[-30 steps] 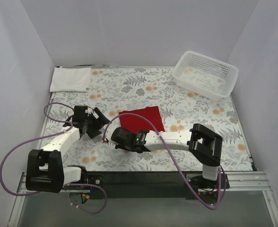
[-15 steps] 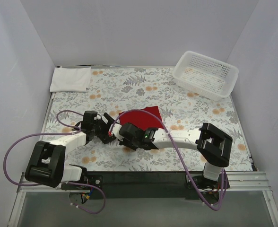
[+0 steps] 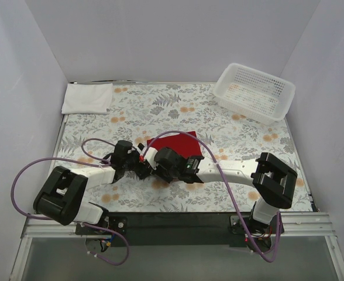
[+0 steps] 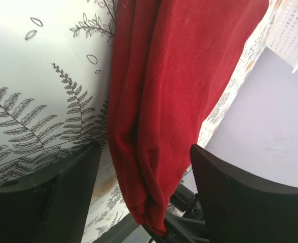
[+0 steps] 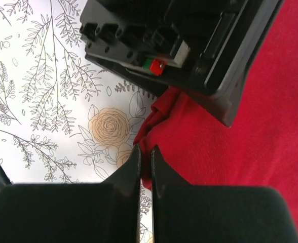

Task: Fold and stack the t-shirts
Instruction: Neatly place the folded tshirt to the corner

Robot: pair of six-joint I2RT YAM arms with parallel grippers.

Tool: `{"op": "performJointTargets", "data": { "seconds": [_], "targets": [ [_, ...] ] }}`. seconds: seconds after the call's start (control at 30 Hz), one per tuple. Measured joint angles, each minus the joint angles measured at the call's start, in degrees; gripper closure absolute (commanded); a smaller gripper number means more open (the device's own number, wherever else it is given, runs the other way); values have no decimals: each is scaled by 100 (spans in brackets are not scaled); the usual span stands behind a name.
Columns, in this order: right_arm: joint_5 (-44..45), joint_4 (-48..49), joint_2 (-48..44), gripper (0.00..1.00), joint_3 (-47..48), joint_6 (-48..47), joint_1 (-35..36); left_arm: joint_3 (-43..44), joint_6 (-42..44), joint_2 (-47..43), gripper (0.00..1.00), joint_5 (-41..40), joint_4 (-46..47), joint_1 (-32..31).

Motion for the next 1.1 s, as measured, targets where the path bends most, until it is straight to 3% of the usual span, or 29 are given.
{"op": "performJointTargets", "data": {
  "seconds": [0.23,0.43,0.6,0.77,1.1],
  "targets": [
    [-79,94,-2,99,-61,74,-15,-52,-131,173,63,-249,96,-223],
    [-116,136,-2,99,-61,127,-26,-52,-81,289,100,-365,103,-258],
    [-153,188,-4,69,-138,197,-33,122,203,321,100,-496,-190,-289],
    [-94,214,-203,43,-358,400,-74,957,903,651,100,-1051,-1040,-258],
    [-24,37,-1867,20,-1727,990,-1064,3132,2931,1818,100,-2378,-2186,302]
  ]
}}
